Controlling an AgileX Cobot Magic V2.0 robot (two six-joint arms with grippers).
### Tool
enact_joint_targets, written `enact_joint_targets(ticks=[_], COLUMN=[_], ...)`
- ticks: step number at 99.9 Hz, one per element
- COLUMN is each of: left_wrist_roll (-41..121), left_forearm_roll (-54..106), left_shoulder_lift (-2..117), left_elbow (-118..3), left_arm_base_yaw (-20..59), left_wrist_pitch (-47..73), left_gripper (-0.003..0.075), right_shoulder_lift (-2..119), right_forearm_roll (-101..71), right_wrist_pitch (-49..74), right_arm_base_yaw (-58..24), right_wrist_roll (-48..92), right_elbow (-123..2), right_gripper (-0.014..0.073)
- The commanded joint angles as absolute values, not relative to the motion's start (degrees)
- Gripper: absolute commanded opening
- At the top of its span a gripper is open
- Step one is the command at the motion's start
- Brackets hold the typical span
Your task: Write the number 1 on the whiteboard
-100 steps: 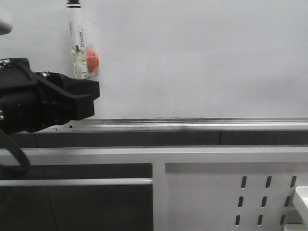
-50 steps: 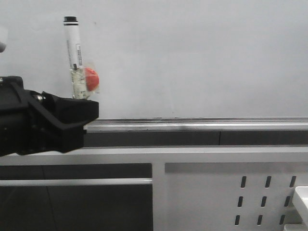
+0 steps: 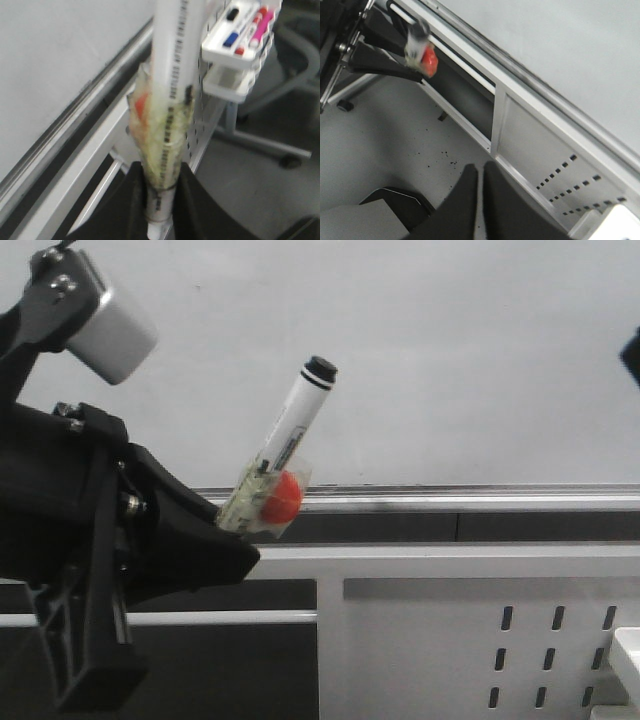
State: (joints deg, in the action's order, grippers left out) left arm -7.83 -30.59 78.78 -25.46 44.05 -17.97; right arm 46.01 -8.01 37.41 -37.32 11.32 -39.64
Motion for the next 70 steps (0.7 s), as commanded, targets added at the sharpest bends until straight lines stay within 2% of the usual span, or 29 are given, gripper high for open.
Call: enact_joint_targets(ticks=[1, 9, 16, 40, 70], left_wrist_roll=[-7.94, -7.94, -7.94, -7.94, -7.94], left_forearm_roll=[-31.76, -33.57, -37.43, -41.11, -41.11], left_shoulder_lift=[73.90, 71.62, 70.21, 68.87, 68.83], left_elbow=[-29.64, -31.19, -31.51, -31.51, -33.19], left_arm_base_yaw=[47.24, 50.19, 52.41, 54.30, 54.30], left_wrist_pitch=[-5.74, -2.14, -2.26, 0.00, -2.25], left_gripper=[-0.0020, -0.0020, -0.0020, -0.0020, -0.0020], right_shoulder_lift=[49.37, 52.91, 55.52, 59.85, 60.40], right_forearm_roll=[-7.75, -7.75, -7.59, -7.29, -6.93], right_wrist_pitch=[33.31, 32.46, 32.10, 27.45, 22.53], right_arm_base_yaw=[-38.81, -41.02, -42.92, -48.76, -50.49], right_wrist_roll=[12.98, 12.98, 14.73, 20.47, 21.52], right_elbow=[-43.94, -45.64, -46.98, -48.82, -48.82], right_gripper=[0.0191, 0.0428, 0.0528, 0.0440, 0.0440])
